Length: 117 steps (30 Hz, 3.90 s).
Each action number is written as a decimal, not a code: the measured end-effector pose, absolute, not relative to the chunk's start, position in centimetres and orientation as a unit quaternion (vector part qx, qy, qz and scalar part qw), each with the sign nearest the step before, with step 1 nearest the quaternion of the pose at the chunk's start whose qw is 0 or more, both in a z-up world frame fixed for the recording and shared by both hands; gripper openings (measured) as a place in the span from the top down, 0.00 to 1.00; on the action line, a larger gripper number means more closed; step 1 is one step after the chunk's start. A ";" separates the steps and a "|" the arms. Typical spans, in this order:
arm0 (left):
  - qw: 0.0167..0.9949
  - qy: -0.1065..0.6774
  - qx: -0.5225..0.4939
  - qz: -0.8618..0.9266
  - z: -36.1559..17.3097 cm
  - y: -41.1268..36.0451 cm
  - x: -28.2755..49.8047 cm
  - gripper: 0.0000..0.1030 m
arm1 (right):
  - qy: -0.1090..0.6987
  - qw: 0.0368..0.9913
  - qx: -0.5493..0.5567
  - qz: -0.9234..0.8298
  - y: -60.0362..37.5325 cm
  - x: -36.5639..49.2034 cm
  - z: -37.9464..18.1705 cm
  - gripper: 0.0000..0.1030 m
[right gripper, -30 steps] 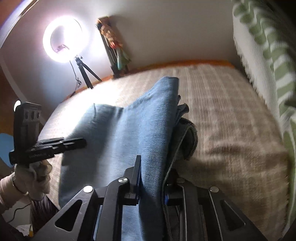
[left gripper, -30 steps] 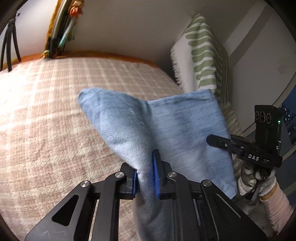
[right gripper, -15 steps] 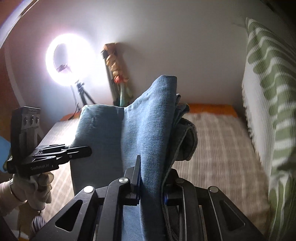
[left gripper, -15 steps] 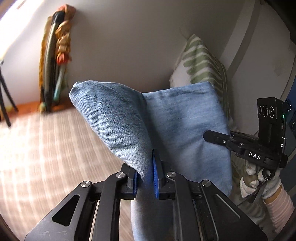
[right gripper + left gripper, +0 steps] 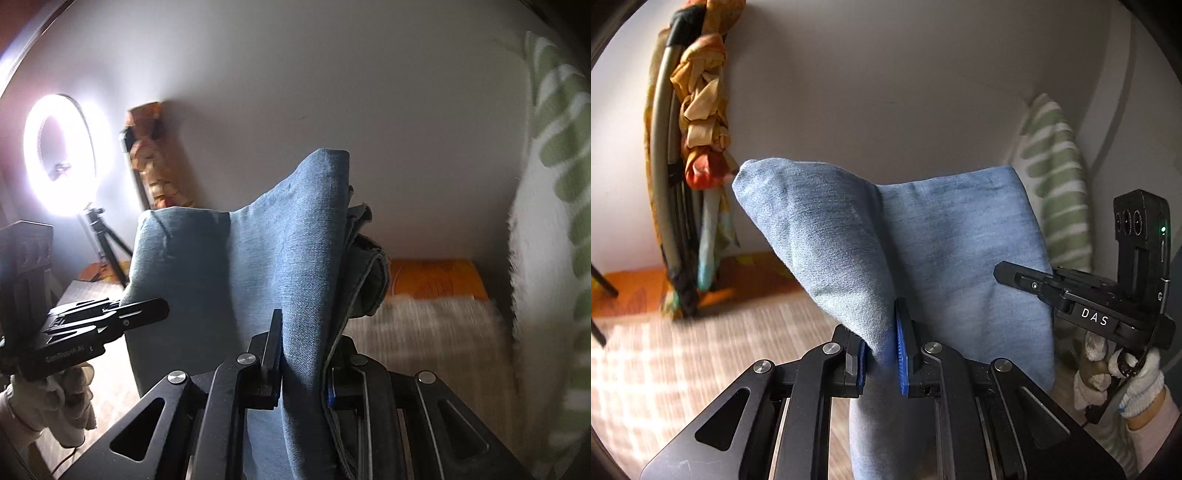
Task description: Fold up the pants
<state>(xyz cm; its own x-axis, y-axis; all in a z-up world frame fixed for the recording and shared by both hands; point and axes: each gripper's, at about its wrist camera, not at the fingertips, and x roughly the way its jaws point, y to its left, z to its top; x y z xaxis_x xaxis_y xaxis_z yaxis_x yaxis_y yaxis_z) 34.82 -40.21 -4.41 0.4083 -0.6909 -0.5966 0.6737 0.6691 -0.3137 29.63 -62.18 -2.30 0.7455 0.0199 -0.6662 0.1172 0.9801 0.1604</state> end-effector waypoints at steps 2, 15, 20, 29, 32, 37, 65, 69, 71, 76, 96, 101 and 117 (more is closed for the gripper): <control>0.842 0.365 -0.008 -0.397 -5.3 -40.7 36.0 0.89 | 0.363 0.928 0.084 -0.030 -62.4 32.0 -3.2 0.85; 0.846 0.405 0.028 -0.346 -10.2 -42.2 39.4 0.83 | 0.418 0.903 0.031 -0.091 -63.0 38.7 -9.1 0.68; 0.847 0.407 0.047 -0.339 -10.1 -42.6 38.9 0.80 | 0.414 0.901 0.027 -0.124 -63.7 38.3 -8.0 0.40; 0.854 0.398 0.040 -0.332 -8.0 -38.9 37.6 0.39 | 0.402 0.908 0.018 -0.119 -62.2 35.1 -5.7 0.25; 0.855 0.398 0.038 -0.330 -7.1 -38.5 37.0 0.38 | 0.396 0.911 0.021 -0.111 -61.7 33.5 -5.1 0.20; 0.857 0.395 0.040 -0.329 -5.6 -37.5 34.8 0.32 | 0.389 0.915 0.028 -0.108 -60.9 30.7 -3.9 0.15; 0.886 0.304 0.056 -0.345 3.6 -27.6 13.6 0.22 | 0.291 0.948 0.073 -0.105 -53.2 5.4 4.6 0.00; 0.889 0.299 0.047 -0.344 3.4 -25.9 11.0 0.22 | 0.281 0.952 0.065 -0.105 -51.2 2.9 5.2 0.00; 0.888 0.302 0.040 -0.343 3.2 -25.2 10.2 0.22 | 0.276 0.954 0.063 -0.101 -50.1 1.7 5.5 0.00; 0.895 0.305 0.030 -0.324 1.9 -23.2 8.0 0.22 | 0.268 0.958 0.033 -0.101 -46.8 -0.4 5.5 0.00; 0.913 0.302 0.018 -0.273 -0.8 -20.8 3.7 0.22 | 0.281 0.953 0.043 -0.101 -40.7 -4.9 0.9 0.00; 0.914 0.304 0.026 -0.269 -1.1 -21.0 3.2 0.22 | 0.280 0.953 0.058 -0.103 -41.2 -5.1 0.8 0.00; 0.921 0.297 0.024 -0.252 -0.6 -20.7 2.8 0.15 | 0.279 0.954 0.054 -0.098 -41.0 -4.7 0.8 0.00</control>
